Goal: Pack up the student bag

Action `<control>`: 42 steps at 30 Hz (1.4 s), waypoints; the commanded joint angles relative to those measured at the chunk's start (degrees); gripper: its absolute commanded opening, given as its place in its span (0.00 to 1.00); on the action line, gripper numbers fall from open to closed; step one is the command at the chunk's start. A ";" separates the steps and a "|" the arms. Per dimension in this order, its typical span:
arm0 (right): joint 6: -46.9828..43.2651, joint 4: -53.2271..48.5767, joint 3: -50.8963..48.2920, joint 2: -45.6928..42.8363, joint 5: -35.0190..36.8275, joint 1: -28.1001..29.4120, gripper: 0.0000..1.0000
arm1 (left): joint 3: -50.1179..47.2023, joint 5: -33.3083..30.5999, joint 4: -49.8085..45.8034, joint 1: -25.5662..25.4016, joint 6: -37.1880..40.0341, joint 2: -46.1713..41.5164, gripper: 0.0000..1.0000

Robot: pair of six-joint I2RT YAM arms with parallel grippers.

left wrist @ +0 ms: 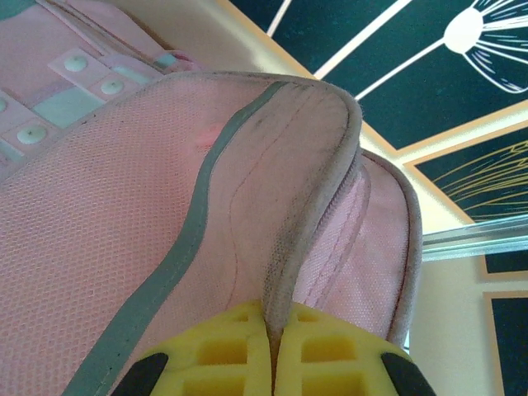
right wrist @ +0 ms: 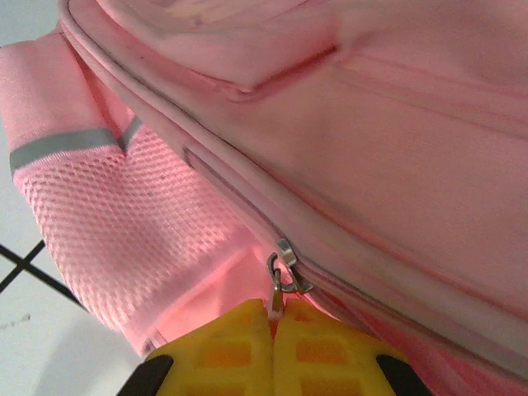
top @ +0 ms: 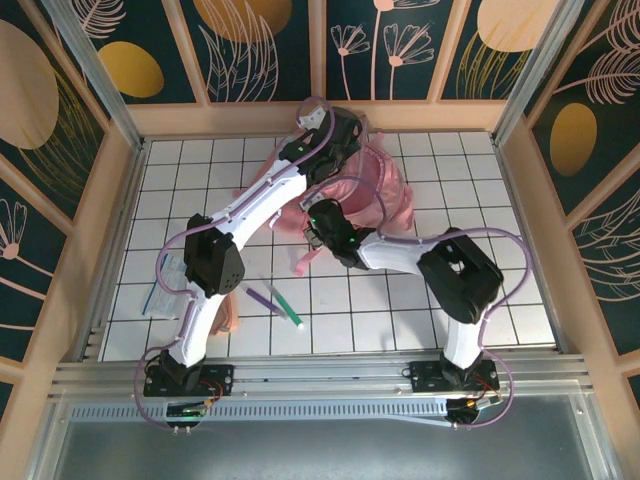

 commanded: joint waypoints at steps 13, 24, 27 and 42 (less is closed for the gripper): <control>6.47 -3.58 19.60 20.16 -8.76 4.12 0.00 | 5.52 -0.33 15.95 -0.47 -2.96 -1.43 0.00; 8.19 -1.99 17.16 17.47 -10.00 4.54 0.19 | 4.90 -3.35 14.30 -0.73 0.10 -3.08 0.00; 8.20 -0.89 12.95 12.59 -11.47 4.42 0.28 | 1.85 -4.37 15.60 -0.62 1.64 -5.00 0.00; 16.66 2.92 -17.01 -22.60 -14.85 4.30 0.38 | -11.98 -0.65 20.26 1.90 11.09 -12.37 0.00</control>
